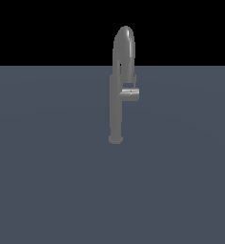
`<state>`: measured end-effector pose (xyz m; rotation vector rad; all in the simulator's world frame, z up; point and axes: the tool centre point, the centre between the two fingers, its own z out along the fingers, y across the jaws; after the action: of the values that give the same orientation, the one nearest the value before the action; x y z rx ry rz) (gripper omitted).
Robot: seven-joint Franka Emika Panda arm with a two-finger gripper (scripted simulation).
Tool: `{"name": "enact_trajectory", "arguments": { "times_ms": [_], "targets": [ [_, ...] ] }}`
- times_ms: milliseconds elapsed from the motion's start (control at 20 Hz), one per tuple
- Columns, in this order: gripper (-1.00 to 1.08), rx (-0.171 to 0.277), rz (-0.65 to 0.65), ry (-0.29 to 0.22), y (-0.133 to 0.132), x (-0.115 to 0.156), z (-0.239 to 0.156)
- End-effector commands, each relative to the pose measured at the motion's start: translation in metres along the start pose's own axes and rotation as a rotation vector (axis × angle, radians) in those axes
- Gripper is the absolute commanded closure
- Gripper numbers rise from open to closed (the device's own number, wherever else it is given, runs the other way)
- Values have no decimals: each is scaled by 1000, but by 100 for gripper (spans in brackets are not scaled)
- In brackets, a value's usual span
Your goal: Turn on the faucet by rotating a designated handle.
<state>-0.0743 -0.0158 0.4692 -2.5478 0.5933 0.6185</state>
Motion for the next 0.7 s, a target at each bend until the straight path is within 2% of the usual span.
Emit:
{"name": "enact_trajectory", "arguments": {
  "times_ms": [0, 650],
  "targets": [
    [108, 37, 40, -43, -1, 15, 0],
    [108, 249, 264, -286, 5, 101, 12]
  ]
}}
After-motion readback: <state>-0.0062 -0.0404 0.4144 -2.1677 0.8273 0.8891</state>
